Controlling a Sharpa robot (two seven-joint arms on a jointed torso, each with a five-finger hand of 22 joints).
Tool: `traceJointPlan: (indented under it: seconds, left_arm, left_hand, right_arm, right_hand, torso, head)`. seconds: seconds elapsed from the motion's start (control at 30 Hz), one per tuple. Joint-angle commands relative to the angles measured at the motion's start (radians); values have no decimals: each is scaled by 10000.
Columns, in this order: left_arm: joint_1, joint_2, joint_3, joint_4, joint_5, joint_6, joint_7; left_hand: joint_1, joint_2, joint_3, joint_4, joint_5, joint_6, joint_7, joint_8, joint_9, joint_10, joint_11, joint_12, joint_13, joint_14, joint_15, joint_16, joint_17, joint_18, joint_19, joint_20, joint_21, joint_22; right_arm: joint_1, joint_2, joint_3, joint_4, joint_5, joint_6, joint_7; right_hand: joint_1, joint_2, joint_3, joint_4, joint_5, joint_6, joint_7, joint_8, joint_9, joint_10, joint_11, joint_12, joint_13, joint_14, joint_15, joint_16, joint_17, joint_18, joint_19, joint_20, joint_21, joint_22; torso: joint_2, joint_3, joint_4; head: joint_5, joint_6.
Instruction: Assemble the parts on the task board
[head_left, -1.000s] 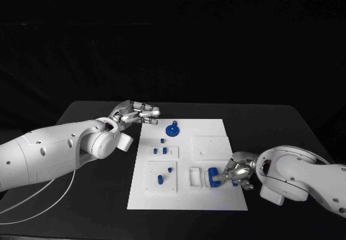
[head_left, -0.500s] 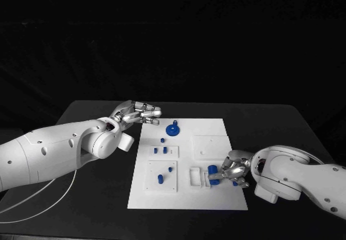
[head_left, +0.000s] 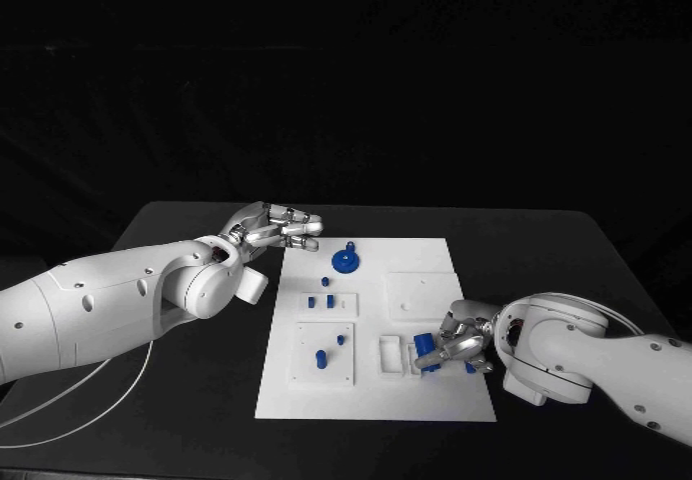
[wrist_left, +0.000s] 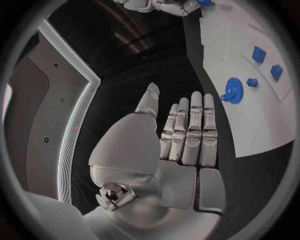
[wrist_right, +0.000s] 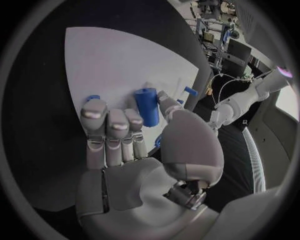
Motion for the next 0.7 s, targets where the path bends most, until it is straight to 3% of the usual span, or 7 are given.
traceJointPlan:
  seconds: [0.03, 0.17, 0.47, 0.7]
  left_arm:
    - [-3, -15, 4, 12, 84, 94, 98]
    - [-3, -31, 1, 1, 85, 74, 76]
    - [-3, -50, -7, -56, 49, 159, 7]
    - [-2, -57, -15, -70, 20, 199, -39]
  left_hand:
    - [-21, 12, 21, -53, 19, -43, -14, 1, 5, -90, -10, 26, 5, -59, -22, -29, -11, -32, 14, 69, 21, -8]
    - [11, 13, 44, -60, 40, -58, -4, -2, 3, -155, 10, 25, 5, -86, -12, -29, -11, -33, 0, 76, 29, -60]
    - [266, 53, 128, -212, 66, -46, -6, 1, 4, -173, 8, 22, 2, -115, -12, -32, -15, -36, -23, 79, 34, -102]
    - [316, 102, 125, -276, 101, -31, -11, 0, 3, -171, 4, 22, 1, -125, -14, -31, -18, -40, -32, 76, 45, -127]
  right_arm:
    - [-105, -61, -100, -118, -666, -379, -305]
    - [-106, -184, -102, -5, -423, -880, -292]
    - [-90, -432, -31, 251, 815, -1855, 19]
    - [63, -555, 76, 511, 1341, -1817, 107]
  right_hand:
    - [360, 445, 662, -734, 338, 150, -26, -69, -4945, -73, -46, -55, -43, 2, -26, -67, -32, 40, 532, 22, -56, 837]
    - [254, 543, 1266, -1095, 191, 330, -75, -64, -4979, -117, -88, -258, -196, -5, -34, -213, -131, -21, 521, 12, -149, 829]
    - [526, 708, 1553, -1857, 278, 901, -211, -53, -4879, -94, -140, -256, -239, 3, -52, -299, -185, -93, 508, -7, -187, 848]
    - [515, 877, 1208, -2014, 266, 1220, -339, -66, -4783, -55, -204, -234, -271, 22, -75, -236, -103, -155, 514, -37, -163, 877]
  torso:
    - [1, 3, -3]
    - [4, 16, 3]
    - [1, 3, -2]
    - [1, -9, 2]
  head:
    - [14, -17]
    - [57, -37]
    - [71, -33]
    - [89, -6]
